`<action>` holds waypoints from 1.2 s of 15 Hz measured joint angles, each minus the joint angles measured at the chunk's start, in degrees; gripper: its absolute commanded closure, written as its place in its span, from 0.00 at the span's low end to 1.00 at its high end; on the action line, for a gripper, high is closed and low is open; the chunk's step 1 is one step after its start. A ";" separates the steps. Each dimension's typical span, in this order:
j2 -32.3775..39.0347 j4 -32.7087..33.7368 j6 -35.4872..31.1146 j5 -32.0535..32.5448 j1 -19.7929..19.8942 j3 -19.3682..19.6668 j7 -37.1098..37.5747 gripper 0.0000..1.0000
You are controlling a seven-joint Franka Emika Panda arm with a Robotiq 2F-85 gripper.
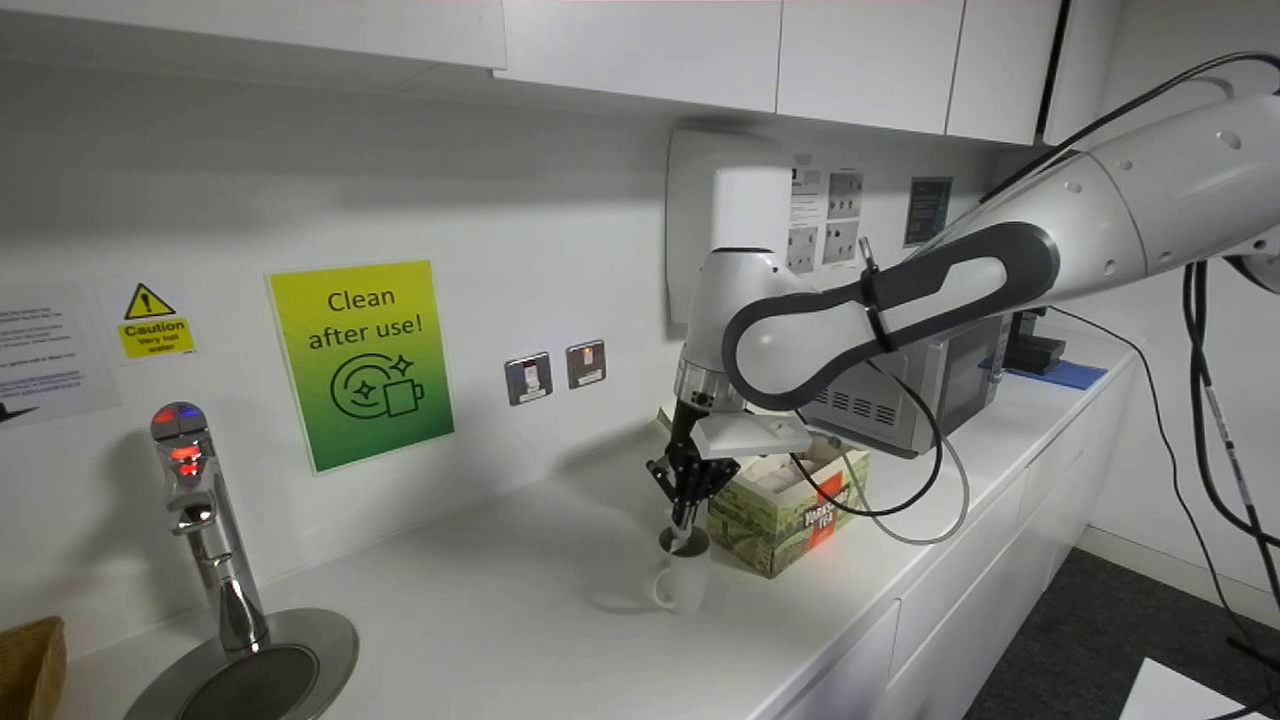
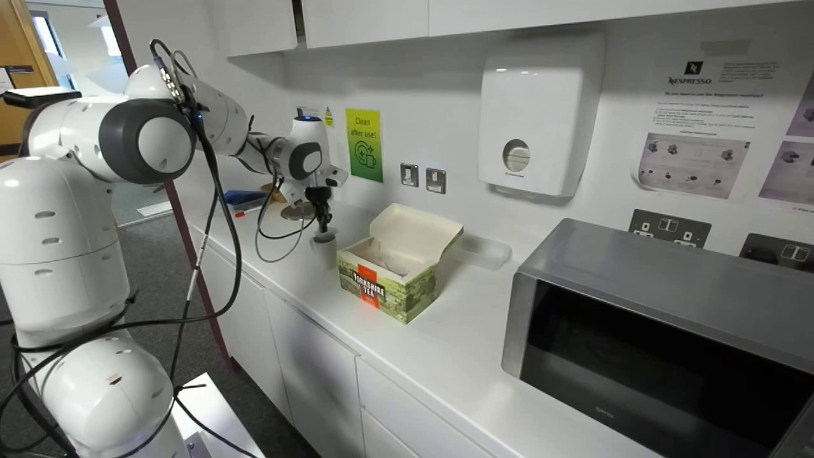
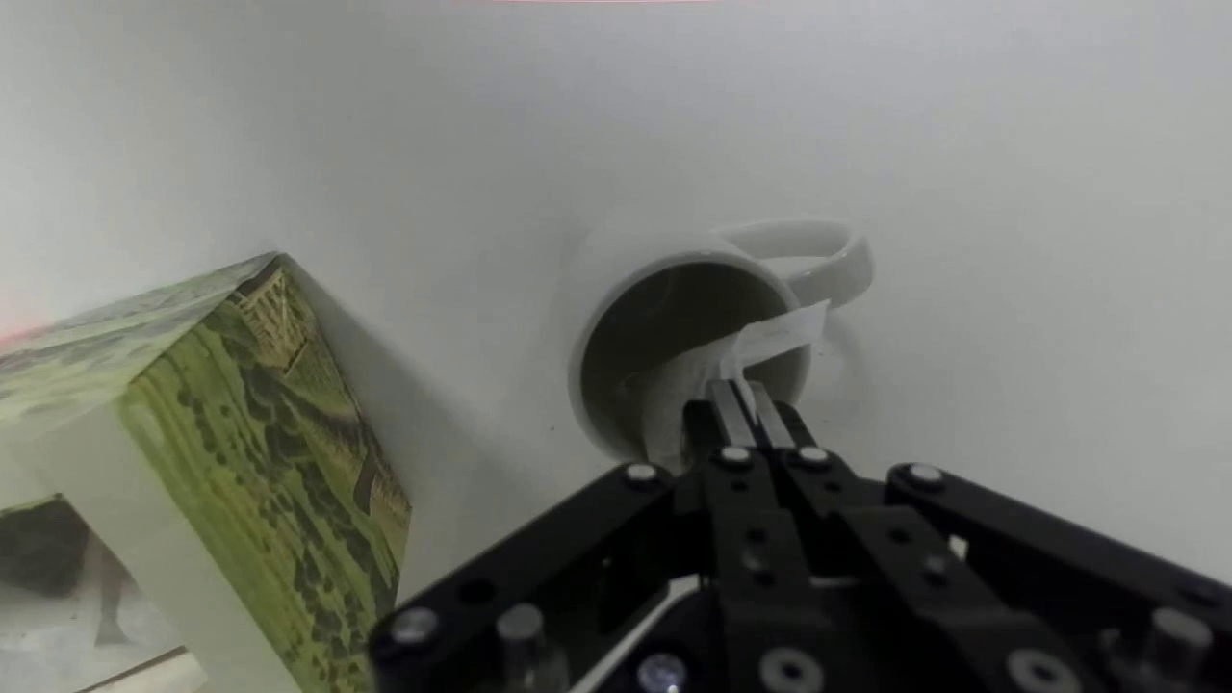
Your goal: Put the tea bag in the cup
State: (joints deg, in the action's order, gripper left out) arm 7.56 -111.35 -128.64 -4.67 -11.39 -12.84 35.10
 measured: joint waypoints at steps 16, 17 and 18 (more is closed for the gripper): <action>2.43 0.31 0.01 -0.01 -0.01 0.66 0.00 1.00; 2.43 0.32 0.01 -0.01 -0.02 0.66 0.00 1.00; 2.43 0.34 0.01 -0.01 -0.05 0.66 0.00 1.00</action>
State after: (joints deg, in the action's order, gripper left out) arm 9.99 -111.00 -128.63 -4.69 -11.44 -12.18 35.10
